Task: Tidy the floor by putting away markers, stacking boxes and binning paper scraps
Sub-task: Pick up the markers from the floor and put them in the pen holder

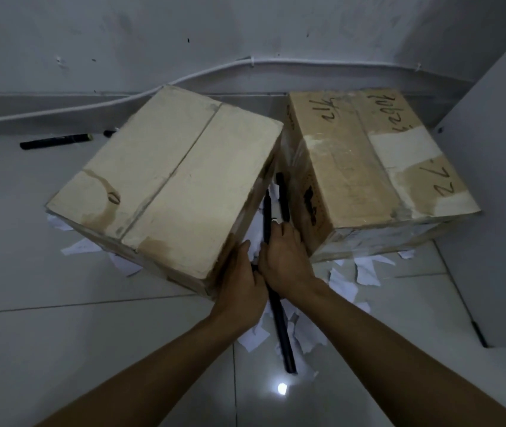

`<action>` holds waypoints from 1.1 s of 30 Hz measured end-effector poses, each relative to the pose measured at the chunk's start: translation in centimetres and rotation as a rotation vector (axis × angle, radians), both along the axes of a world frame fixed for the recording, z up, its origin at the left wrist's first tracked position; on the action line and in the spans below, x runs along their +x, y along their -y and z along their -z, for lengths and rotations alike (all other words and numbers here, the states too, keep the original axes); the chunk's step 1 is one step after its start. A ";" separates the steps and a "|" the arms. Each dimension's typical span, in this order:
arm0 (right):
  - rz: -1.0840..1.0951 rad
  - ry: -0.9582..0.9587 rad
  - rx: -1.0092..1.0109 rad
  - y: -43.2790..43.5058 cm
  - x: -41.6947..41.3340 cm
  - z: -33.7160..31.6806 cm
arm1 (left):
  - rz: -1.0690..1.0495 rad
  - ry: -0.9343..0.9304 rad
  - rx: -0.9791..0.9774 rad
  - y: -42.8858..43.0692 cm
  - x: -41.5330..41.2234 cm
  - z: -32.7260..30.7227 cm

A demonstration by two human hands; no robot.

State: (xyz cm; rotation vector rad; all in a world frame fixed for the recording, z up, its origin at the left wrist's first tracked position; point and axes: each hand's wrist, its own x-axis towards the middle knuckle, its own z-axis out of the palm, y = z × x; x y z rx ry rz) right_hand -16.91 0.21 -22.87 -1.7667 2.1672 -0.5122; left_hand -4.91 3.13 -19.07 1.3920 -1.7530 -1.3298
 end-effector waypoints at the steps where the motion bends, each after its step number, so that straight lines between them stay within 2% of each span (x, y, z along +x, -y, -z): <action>1: -0.008 0.009 -0.031 0.1 0.0 -0.2 | 0.003 -0.006 -0.020 -0.1 0.0 0.1; 4: -0.052 0.024 -0.055 2.0 -0.4 -0.6 | 0.041 0.008 -0.083 -0.6 0.3 0.6; 9: -0.094 -0.002 0.193 4.7 -1.2 -0.3 | 0.095 0.124 -0.241 -1.4 0.5 2.1; 13: -0.024 0.064 0.133 1.0 -0.3 -0.8 | 0.128 0.114 -0.248 -1.5 0.8 1.8; 18: -0.123 0.064 0.023 -5.7 -0.4 -0.7 | 0.178 0.202 -0.120 -1.3 1.5 2.3; 22: -0.058 0.063 0.010 -8.2 -1.1 -1.9 | 0.255 0.307 -0.200 -2.0 1.8 3.0; 26: -0.044 0.062 -0.016 -7.2 -1.9 -3.1 | 0.270 0.351 -0.299 -2.4 2.1 3.0; 33: -0.002 -0.099 0.232 -4.5 -0.1 -3.9 | 0.277 0.449 -0.492 -2.7 3.0 2.7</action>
